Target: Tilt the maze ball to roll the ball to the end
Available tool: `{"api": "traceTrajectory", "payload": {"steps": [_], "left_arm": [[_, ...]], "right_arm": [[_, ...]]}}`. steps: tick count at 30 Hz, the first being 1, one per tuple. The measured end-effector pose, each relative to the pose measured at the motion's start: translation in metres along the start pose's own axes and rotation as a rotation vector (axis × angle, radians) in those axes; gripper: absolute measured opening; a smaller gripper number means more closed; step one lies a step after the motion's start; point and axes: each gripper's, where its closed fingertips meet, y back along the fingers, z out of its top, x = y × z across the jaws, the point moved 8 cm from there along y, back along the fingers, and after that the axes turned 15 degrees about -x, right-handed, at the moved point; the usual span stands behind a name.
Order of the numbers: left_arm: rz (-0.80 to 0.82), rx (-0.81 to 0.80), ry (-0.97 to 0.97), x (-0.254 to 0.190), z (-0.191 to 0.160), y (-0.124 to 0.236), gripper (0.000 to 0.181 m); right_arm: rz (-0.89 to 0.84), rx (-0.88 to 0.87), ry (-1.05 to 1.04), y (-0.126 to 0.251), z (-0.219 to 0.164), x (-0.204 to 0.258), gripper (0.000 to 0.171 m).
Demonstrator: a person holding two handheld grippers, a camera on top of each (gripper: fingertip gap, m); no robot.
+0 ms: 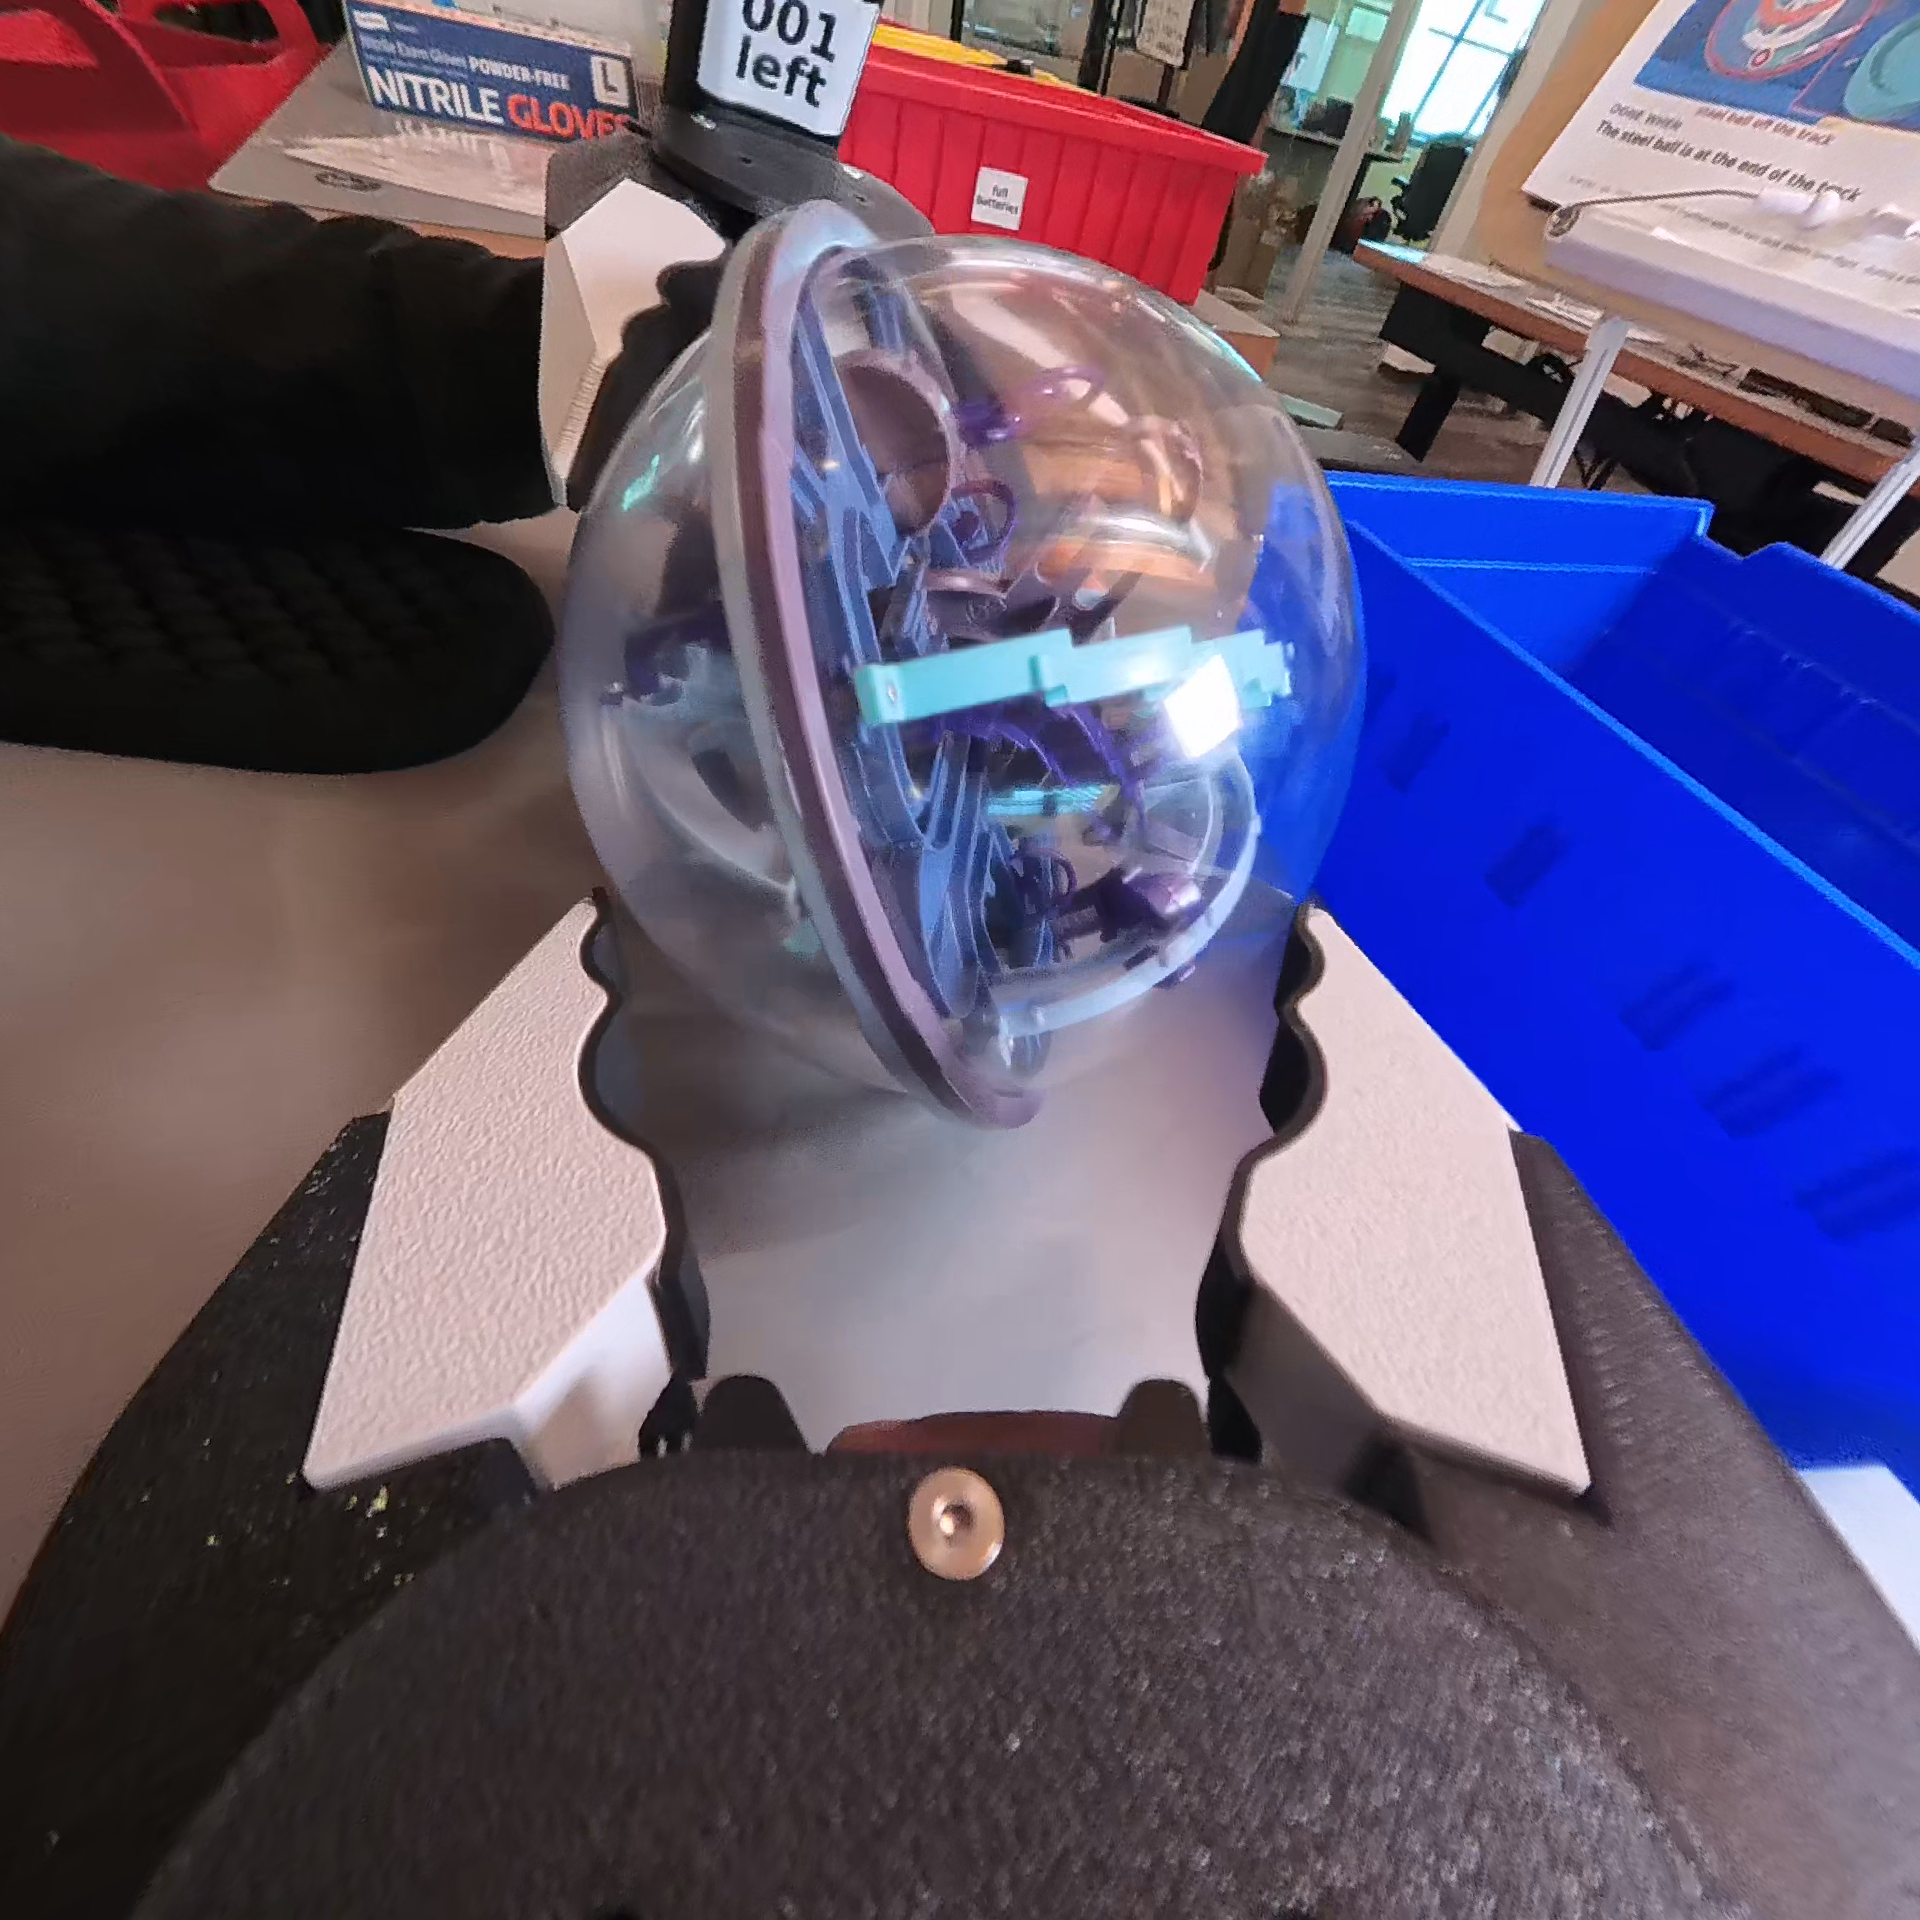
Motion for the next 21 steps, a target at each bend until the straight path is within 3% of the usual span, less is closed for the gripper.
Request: {"api": "traceTrajectory", "payload": {"steps": [14,18,21], "left_arm": [[0.013,-0.033,0.079,0.010,-0.004,0.001,0.140],[0.099,-0.053,-0.086,-0.001,0.018,0.003,0.135],[0.118,0.019,-0.236,-0.017,0.024,-0.006,0.138]], "right_arm": [[-0.025,0.004,0.015,-0.002,-0.006,-0.008,0.123],[-0.034,0.003,0.003,-0.002,-0.007,-0.010,0.121],[-0.036,-0.002,-0.009,-0.003,-0.006,-0.010,0.119]]}}
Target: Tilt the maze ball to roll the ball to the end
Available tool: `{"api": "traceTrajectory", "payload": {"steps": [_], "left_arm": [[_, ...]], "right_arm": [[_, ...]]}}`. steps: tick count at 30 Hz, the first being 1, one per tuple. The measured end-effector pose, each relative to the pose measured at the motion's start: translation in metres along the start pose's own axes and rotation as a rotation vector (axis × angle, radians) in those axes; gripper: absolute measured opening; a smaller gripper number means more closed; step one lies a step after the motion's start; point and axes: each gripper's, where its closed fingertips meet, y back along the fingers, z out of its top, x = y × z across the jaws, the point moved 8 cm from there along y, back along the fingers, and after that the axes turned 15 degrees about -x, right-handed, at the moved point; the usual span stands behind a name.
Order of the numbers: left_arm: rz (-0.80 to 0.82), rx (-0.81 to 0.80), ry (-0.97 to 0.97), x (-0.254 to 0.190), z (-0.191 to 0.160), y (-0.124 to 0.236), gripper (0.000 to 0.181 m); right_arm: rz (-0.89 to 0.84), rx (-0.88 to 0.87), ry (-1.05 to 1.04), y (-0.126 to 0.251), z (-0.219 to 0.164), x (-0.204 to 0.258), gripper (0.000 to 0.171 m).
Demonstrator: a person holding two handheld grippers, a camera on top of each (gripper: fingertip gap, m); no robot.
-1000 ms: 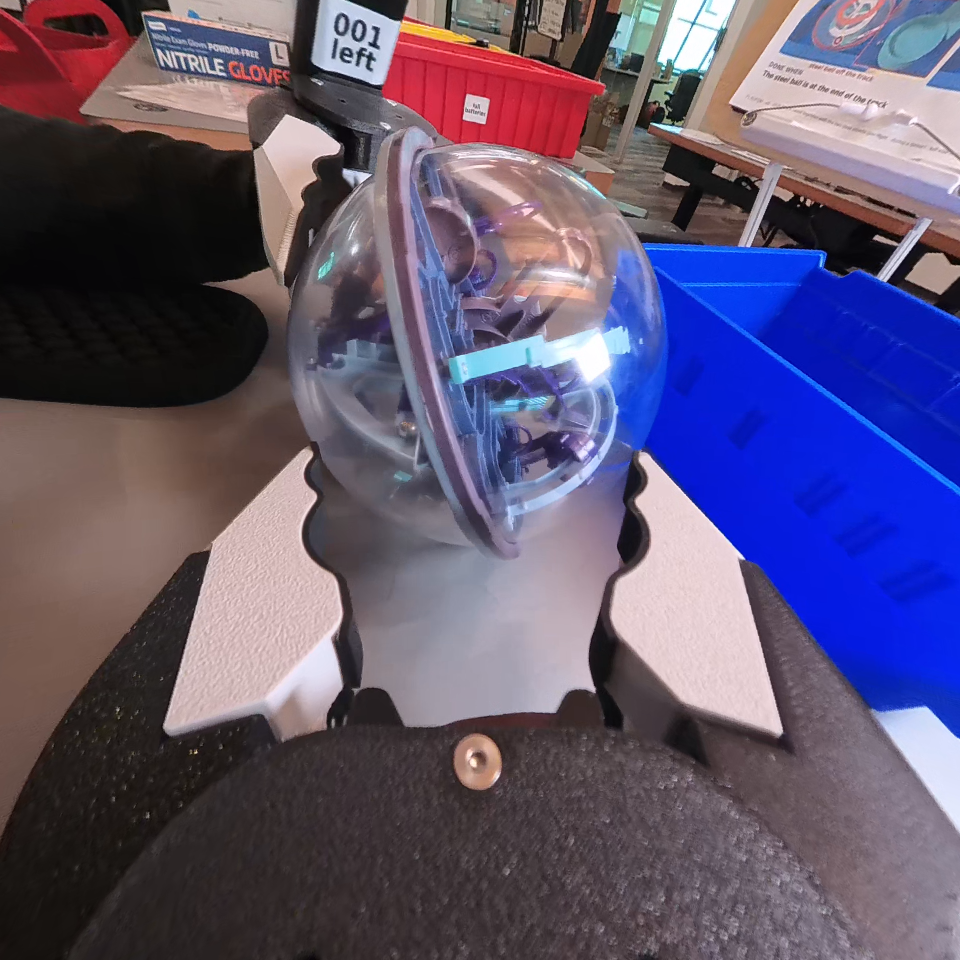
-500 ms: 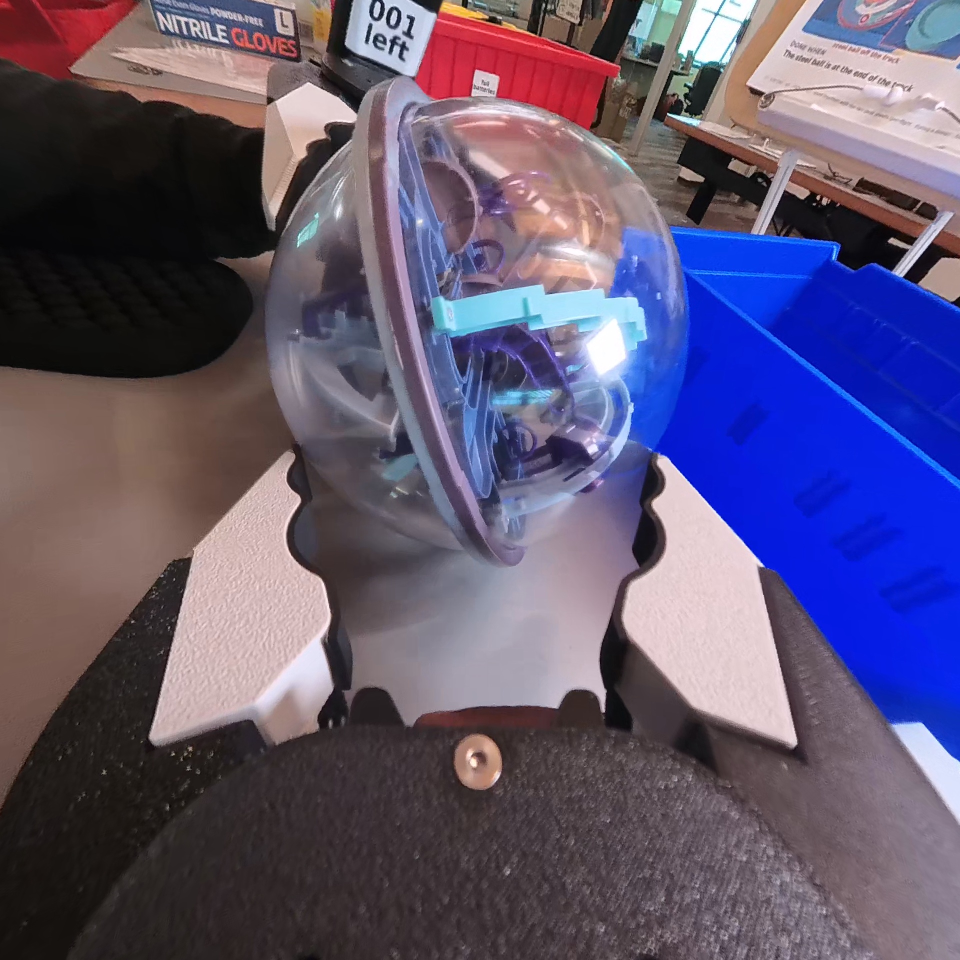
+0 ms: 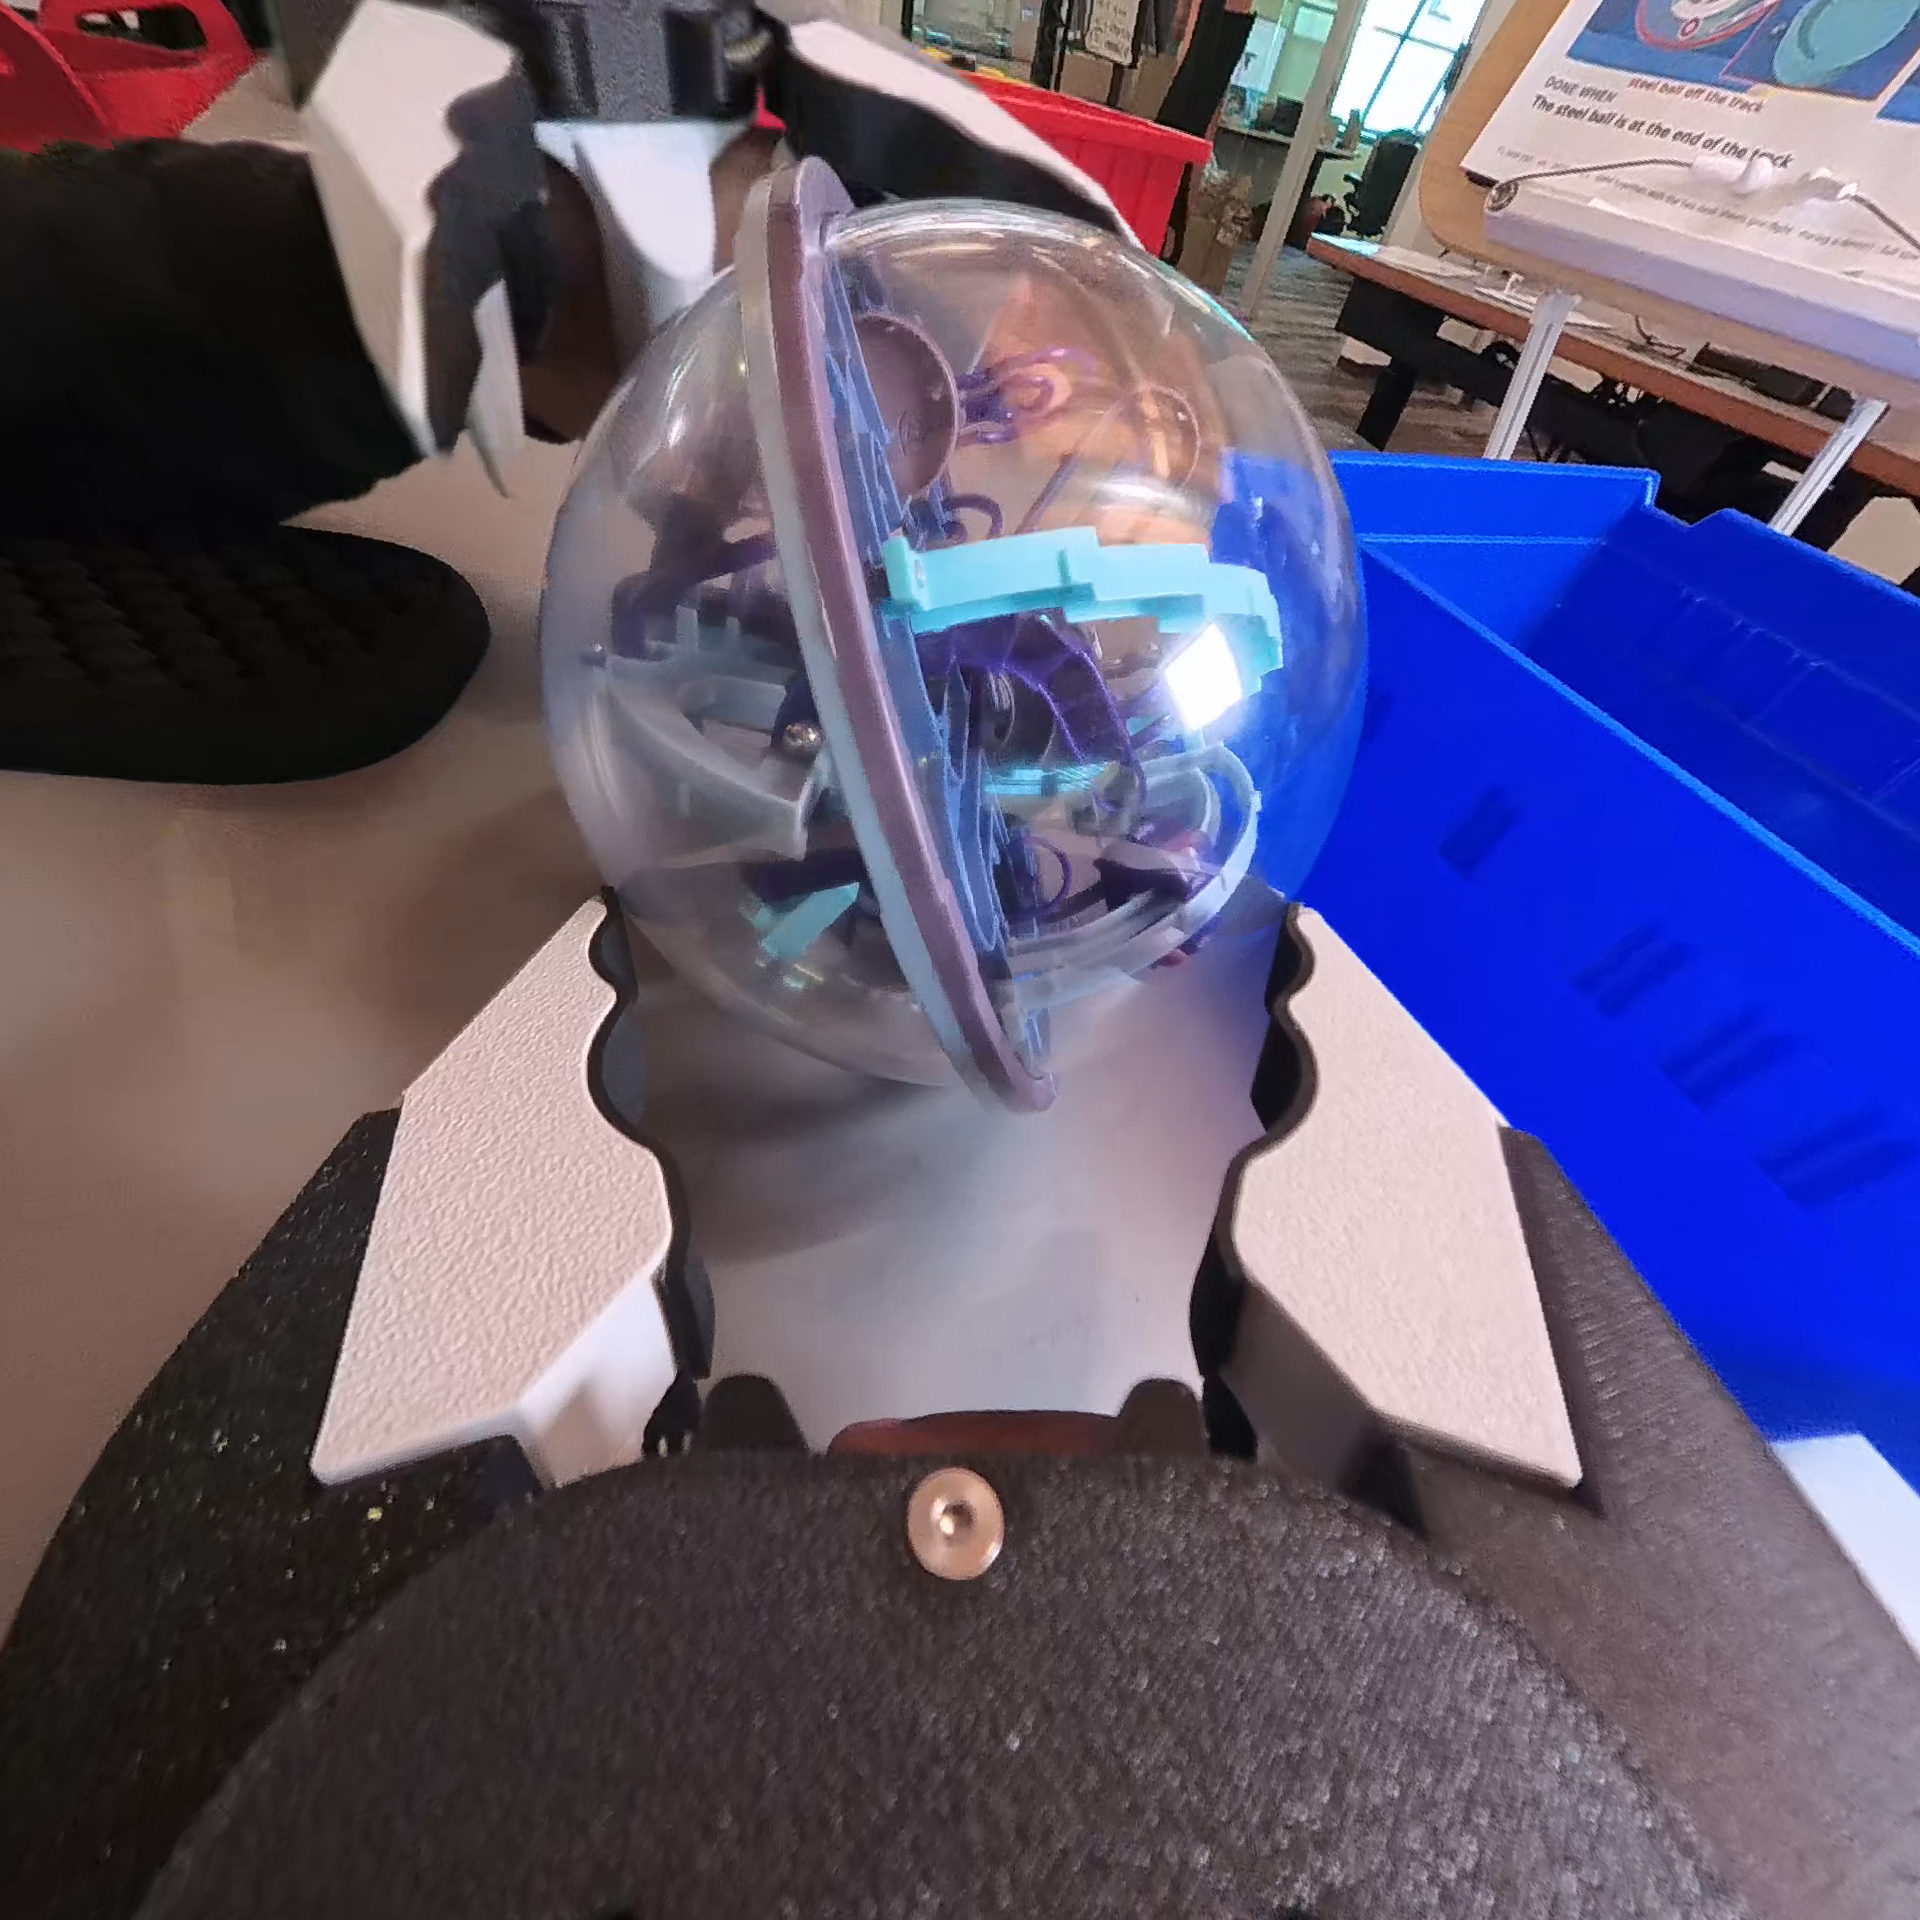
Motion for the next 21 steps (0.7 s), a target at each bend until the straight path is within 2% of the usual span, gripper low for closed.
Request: {"api": "traceTrajectory", "payload": {"steps": [4,13,21], "left_arm": [[0.035,0.099,-0.125,-0.004,-0.016,-0.011,0.144],[0.009,0.012,0.081,0.010,-0.026,0.000,0.141],[0.017,-0.021,0.134,0.015,-0.030,0.000,0.139]], "right_arm": [[-0.007,-0.009,-0.013,-0.001,0.001,0.000,0.117],[-0.013,-0.074,-0.017,0.003,0.009,-0.002,0.115],[0.006,-0.018,-0.001,0.001,-0.004,-0.019,0.137]]}}
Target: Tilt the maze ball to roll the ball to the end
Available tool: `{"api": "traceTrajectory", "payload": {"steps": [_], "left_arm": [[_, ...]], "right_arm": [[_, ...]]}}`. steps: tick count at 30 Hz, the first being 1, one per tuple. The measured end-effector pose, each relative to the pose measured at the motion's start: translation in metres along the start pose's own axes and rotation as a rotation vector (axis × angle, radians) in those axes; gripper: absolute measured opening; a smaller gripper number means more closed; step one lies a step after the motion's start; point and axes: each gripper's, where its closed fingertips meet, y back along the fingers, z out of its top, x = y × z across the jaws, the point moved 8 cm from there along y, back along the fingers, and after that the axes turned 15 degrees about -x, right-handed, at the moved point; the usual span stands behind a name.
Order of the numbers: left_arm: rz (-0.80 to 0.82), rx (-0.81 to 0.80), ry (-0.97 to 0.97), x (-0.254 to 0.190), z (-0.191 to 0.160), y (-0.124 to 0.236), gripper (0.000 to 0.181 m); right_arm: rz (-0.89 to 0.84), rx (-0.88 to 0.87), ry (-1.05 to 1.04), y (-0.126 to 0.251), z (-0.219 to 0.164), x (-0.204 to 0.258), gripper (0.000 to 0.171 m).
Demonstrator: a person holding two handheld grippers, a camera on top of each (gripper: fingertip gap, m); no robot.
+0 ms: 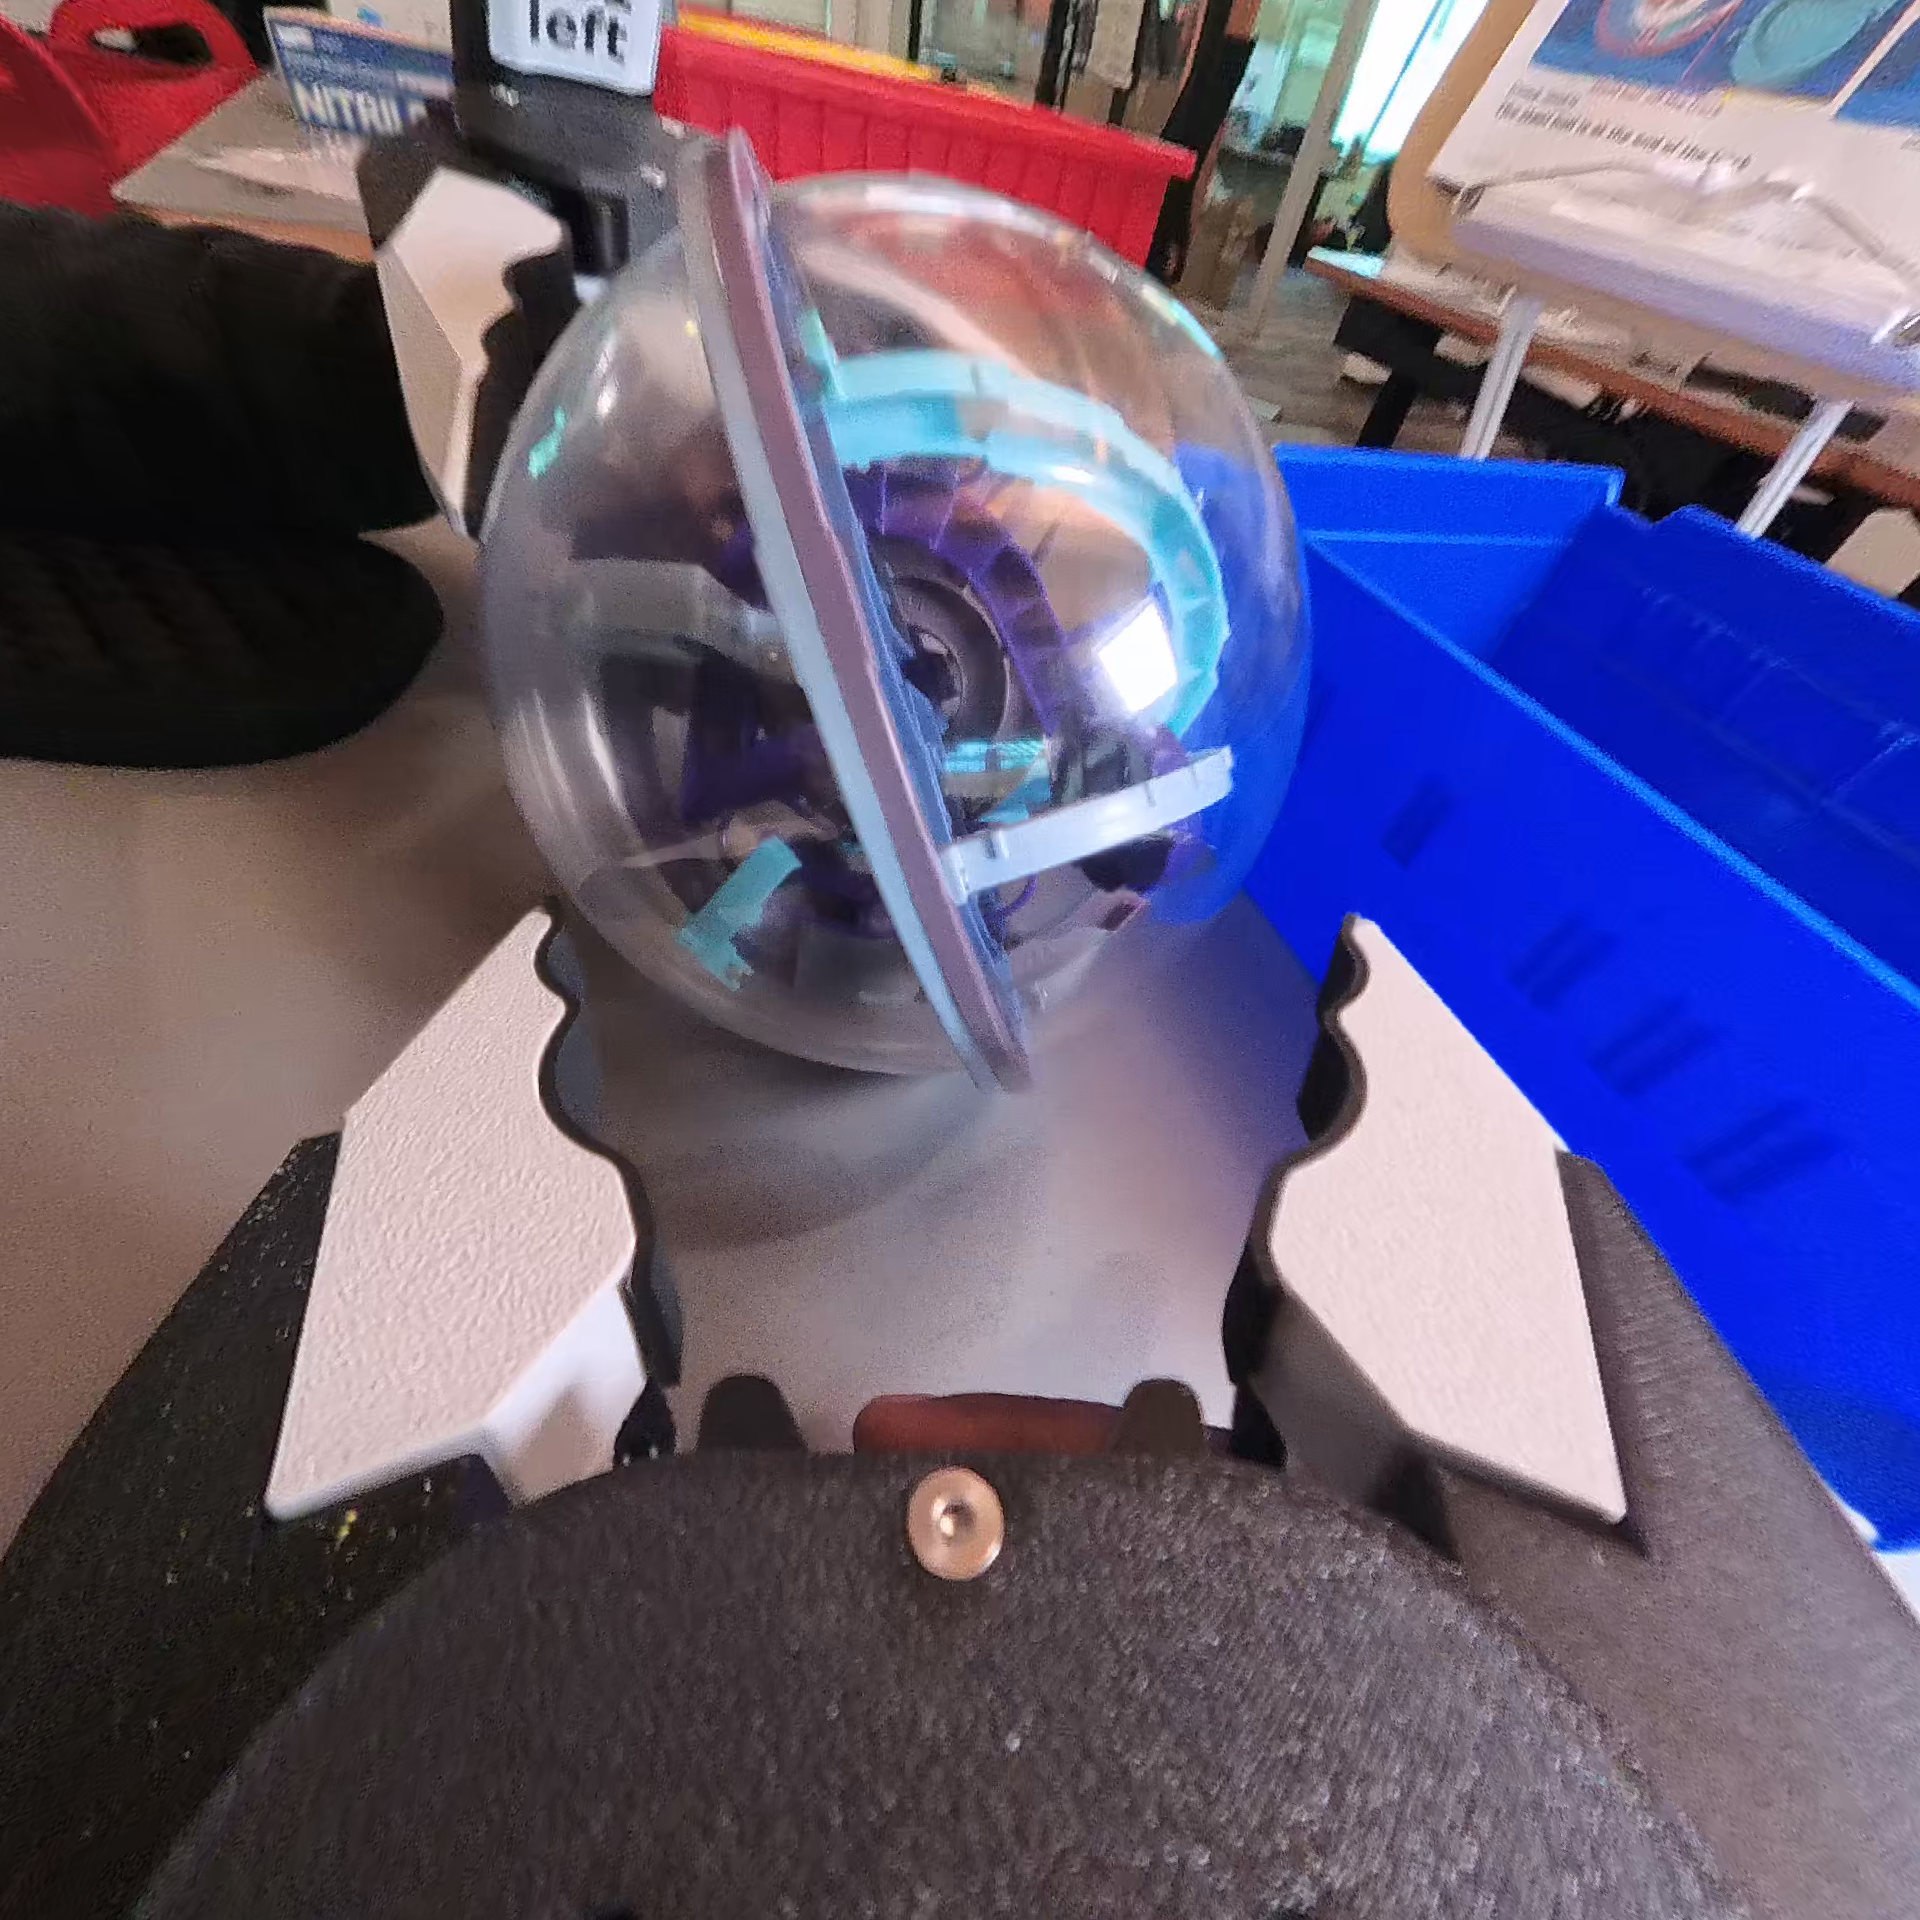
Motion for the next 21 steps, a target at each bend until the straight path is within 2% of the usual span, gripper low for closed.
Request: {"api": "traceTrajectory", "payload": {"steps": [5,8,21], "left_arm": [[0.010,0.001,0.006,0.003,-0.002,0.000,0.138],[0.028,-0.008,0.033,0.006,-0.003,0.002,0.138],[-0.018,0.032,0.159,0.004,-0.013,0.005,0.138]], "right_arm": [[0.070,0.057,0.031,-0.017,-0.007,-0.006,0.143],[0.074,0.048,0.019,-0.023,-0.006,-0.004,0.140],[0.088,-0.008,-0.008,-0.015,0.012,0.001,0.140]]}}
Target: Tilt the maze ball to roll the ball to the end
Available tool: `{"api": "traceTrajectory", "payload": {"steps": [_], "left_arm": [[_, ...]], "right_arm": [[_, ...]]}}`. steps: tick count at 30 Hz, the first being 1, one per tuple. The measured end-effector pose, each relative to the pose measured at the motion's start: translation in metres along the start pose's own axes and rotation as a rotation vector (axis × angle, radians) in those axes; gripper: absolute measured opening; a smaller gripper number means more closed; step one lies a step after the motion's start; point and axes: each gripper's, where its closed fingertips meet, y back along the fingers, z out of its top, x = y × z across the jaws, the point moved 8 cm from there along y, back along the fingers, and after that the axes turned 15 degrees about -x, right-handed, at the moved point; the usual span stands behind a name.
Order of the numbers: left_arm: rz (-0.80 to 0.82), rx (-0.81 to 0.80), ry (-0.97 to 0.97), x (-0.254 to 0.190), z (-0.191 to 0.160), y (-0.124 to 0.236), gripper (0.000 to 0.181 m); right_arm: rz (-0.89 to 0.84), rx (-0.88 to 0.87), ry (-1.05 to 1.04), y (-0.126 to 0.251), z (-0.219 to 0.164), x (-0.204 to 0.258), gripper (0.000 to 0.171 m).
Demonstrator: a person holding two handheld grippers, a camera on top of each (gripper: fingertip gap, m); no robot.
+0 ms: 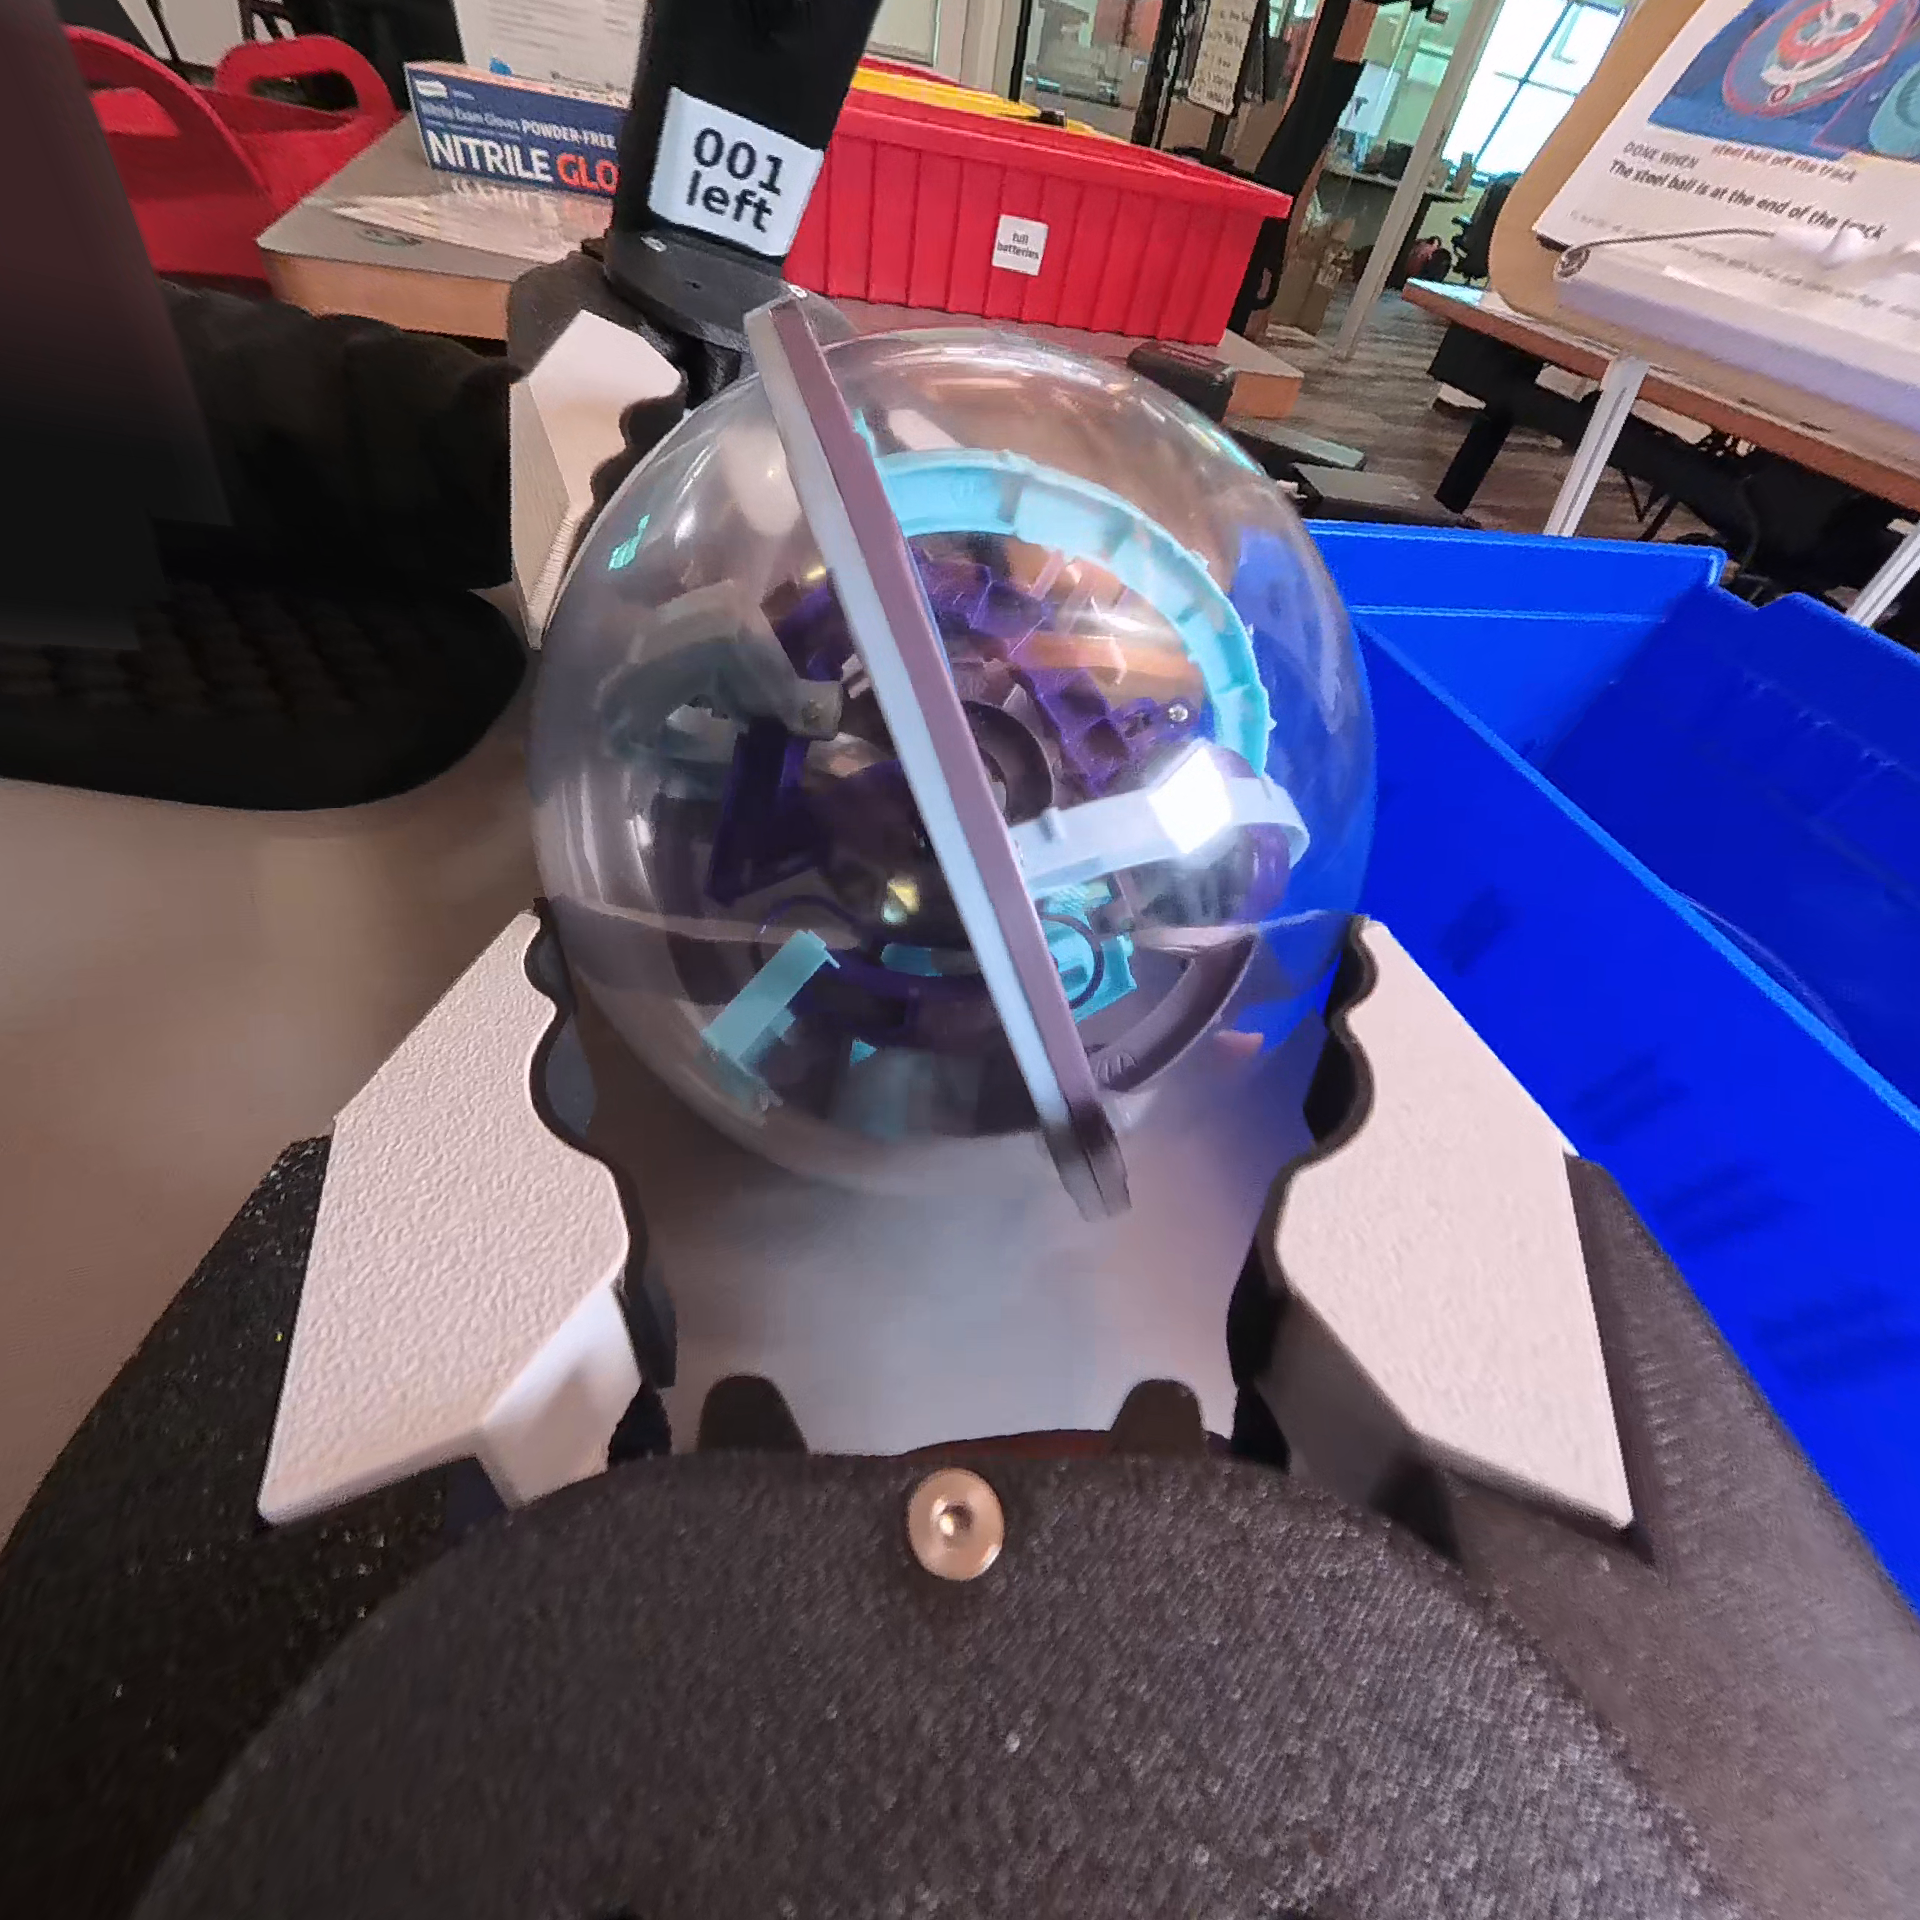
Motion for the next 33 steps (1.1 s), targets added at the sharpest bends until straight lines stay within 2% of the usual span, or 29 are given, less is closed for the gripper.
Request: {"api": "traceTrajectory", "payload": {"steps": [3,7,10,15,27,30,33], "left_arm": [[-0.046,0.073,-0.064,-0.001,0.000,0.005,0.134],[-0.111,-0.001,-0.130,0.000,0.027,0.009,0.136],[-0.166,0.046,-0.187,0.000,0.034,-0.002,0.142],[-0.248,0.162,-0.168,0.001,0.025,-0.016,0.144],[-0.233,0.036,0.006,0.008,0.017,-0.007,0.141],[-0.174,0.075,0.018,0.009,0.022,-0.002,0.132],[0.076,0.034,-0.024,0.005,0.033,0.015,0.121]], "right_arm": [[0.020,-0.002,0.015,0.002,0.002,0.002,0.139],[0.022,-0.004,0.070,0.002,0.003,0.005,0.138],[0.023,-0.005,0.119,0.001,0.004,0.007,0.137],[0.037,0.003,0.173,-0.001,0.007,0.013,0.136],[0.030,-0.023,0.039,0.001,0.012,0.012,0.132],[-0.020,-0.011,0.035,0.002,0.012,0.013,0.131],[-0.112,-0.007,0.022,0.004,0.011,0.010,0.129]]}}
